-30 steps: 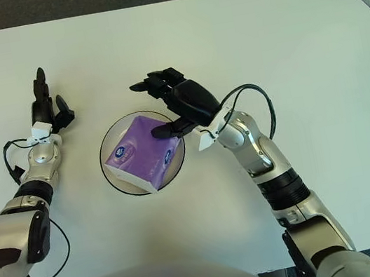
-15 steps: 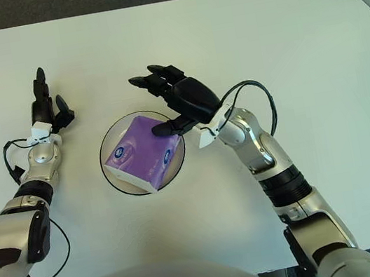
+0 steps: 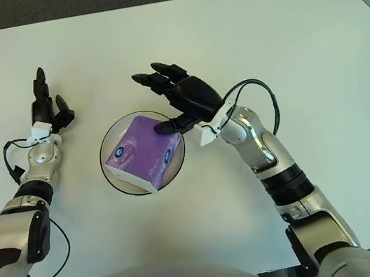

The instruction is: Put the tissue paper into the plate.

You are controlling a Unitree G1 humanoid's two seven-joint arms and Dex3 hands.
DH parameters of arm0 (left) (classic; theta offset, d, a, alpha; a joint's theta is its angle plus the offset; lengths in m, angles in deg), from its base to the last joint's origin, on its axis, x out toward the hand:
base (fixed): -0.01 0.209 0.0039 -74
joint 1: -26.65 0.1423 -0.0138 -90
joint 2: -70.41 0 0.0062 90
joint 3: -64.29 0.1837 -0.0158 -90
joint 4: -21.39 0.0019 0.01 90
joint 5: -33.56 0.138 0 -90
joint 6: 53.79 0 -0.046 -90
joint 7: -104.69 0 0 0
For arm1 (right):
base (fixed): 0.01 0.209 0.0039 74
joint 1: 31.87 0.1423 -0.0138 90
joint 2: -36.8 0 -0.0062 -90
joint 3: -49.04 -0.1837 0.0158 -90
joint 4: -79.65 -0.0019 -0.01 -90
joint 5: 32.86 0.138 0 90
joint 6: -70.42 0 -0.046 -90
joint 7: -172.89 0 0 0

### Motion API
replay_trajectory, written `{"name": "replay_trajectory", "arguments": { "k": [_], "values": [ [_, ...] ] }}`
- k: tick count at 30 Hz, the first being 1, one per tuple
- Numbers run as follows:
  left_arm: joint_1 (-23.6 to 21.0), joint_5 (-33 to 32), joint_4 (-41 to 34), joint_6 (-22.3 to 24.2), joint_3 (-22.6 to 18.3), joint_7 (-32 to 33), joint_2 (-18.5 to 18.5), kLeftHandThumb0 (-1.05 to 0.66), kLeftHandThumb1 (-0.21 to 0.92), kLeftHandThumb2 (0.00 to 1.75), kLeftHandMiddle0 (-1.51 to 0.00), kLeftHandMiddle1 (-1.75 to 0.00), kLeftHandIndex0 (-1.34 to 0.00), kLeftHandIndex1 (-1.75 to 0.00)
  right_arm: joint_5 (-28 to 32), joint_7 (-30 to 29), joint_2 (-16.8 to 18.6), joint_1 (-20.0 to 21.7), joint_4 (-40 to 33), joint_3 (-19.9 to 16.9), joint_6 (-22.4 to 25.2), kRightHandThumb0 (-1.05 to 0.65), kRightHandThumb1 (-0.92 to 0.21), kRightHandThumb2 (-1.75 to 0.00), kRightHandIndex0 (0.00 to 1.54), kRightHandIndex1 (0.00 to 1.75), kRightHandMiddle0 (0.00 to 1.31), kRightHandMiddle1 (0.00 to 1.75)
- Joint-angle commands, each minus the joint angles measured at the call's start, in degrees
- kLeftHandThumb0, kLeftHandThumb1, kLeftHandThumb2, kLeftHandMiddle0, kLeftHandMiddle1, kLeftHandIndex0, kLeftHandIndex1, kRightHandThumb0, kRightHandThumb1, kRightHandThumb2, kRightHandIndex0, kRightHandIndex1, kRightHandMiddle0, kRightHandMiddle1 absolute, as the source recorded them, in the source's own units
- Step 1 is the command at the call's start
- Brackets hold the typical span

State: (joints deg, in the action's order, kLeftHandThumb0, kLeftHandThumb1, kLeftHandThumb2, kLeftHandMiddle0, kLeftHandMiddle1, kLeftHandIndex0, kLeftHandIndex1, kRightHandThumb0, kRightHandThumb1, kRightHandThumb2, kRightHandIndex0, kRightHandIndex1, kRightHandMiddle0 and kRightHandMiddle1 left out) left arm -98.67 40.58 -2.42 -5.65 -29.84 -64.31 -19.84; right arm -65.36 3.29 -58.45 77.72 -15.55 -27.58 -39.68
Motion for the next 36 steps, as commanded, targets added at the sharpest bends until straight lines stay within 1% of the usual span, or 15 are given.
{"name": "replay_trajectory", "arguments": {
  "k": [1, 3, 4, 10, 13, 15, 17, 20, 24, 29, 32, 36],
  "values": [
    [10.77, 0.55, 6.09, 3.32, 0.83, -0.59, -3.68, -0.93, 0.92, 1.06, -0.01, 0.00, 0.00, -0.02, 0.89, -5.48, 1.85, 2.81, 2.00, -3.36, 0.41, -0.92, -0.92, -0.70, 0.04, 0.12, 0.00, 0.27],
    [10.61, 0.54, 6.38, 3.44, 0.77, -0.54, -3.72, -0.93, 0.92, 1.06, -0.01, 0.00, 0.00, -0.01, 1.12, -8.38, 3.27, 3.49, 2.55, -4.77, 1.25, -0.91, -0.92, -0.68, 0.05, 0.12, 0.00, 0.28],
    [10.56, 0.49, 6.45, 3.45, 0.71, -0.55, -3.74, -0.93, 0.92, 1.06, 0.00, 0.00, 0.00, -0.01, 1.02, -9.82, 3.98, 3.64, 2.82, -5.24, 1.56, -0.90, -0.92, -0.69, 0.04, 0.11, 0.00, 0.25],
    [11.02, 0.64, 6.20, 2.67, 0.76, 0.15, -4.10, -0.92, 0.92, 1.05, -0.01, -0.01, 0.00, 0.00, 0.84, -15.95, 6.66, 5.12, 5.01, -6.99, 2.10, -0.88, -0.92, -0.60, 0.09, 0.12, 0.00, 0.33],
    [11.12, 0.65, 6.07, 2.32, 0.75, 0.28, -4.15, -0.92, 0.92, 1.06, -0.02, -0.01, 0.00, 0.00, 2.01, -16.96, 7.73, 5.75, 5.45, -7.76, 3.01, -0.88, -0.92, -0.59, 0.11, 0.13, 0.00, 0.35],
    [11.09, 0.61, 6.08, 2.25, 0.73, 0.21, -4.12, -0.92, 0.92, 1.06, -0.02, -0.01, 0.00, 0.00, 3.61, -16.99, 8.42, 6.24, 5.82, -8.50, 3.68, -0.87, -0.92, -0.59, 0.13, 0.13, 0.00, 0.36],
    [11.11, 0.62, 6.00, 2.14, 0.76, 0.15, -4.14, -0.92, 0.92, 1.06, -0.02, -0.01, 0.00, 0.00, 6.12, -17.29, 9.24, 7.23, 7.79, -9.69, 3.79, -0.87, -0.92, -0.59, 0.14, 0.14, 0.00, 0.36],
    [11.14, 0.85, 5.88, 1.96, 0.94, 0.42, -4.14, -0.92, 0.92, 1.06, -0.02, -0.01, 0.00, 0.00, 9.37, -19.15, 10.36, 9.52, 14.29, -11.14, 1.55, -0.88, -0.92, -0.58, 0.15, 0.15, 0.00, 0.36],
    [11.18, 1.06, 5.81, 1.83, 1.10, 0.62, -4.09, -0.92, 0.92, 1.07, -0.02, -0.01, 0.00, 0.00, 11.73, -21.70, 11.71, 11.49, 19.64, -12.23, -0.77, -0.89, -0.92, -0.57, 0.16, 0.16, 0.00, 0.39],
    [11.25, 1.07, 5.58, 1.51, 1.16, 0.68, -4.18, -0.92, 0.92, 1.07, -0.02, -0.01, 0.00, 0.00, 13.68, -24.18, 13.46, 12.31, 21.89, -13.29, -1.45, -0.91, -0.92, -0.56, 0.17, 0.17, 0.00, 0.46],
    [11.41, 1.08, 5.35, 1.06, 1.19, 0.81, -4.29, -0.92, 0.92, 1.07, -0.03, -0.01, 0.00, 0.00, 14.50, -25.42, 14.37, 12.56, 23.57, -13.72, -1.52, -0.91, -0.92, -0.58, 0.18, 0.19, 0.00, 0.54],
    [11.47, 1.06, 5.32, 0.86, 1.16, 0.85, -4.32, -0.92, 0.92, 1.07, -0.03, -0.01, 0.00, 0.00, 16.07, -25.94, 15.49, 12.67, 25.45, -14.06, -1.58, -0.91, -0.92, -0.62, 0.18, 0.20, 0.00, 0.58]
  ]
}}
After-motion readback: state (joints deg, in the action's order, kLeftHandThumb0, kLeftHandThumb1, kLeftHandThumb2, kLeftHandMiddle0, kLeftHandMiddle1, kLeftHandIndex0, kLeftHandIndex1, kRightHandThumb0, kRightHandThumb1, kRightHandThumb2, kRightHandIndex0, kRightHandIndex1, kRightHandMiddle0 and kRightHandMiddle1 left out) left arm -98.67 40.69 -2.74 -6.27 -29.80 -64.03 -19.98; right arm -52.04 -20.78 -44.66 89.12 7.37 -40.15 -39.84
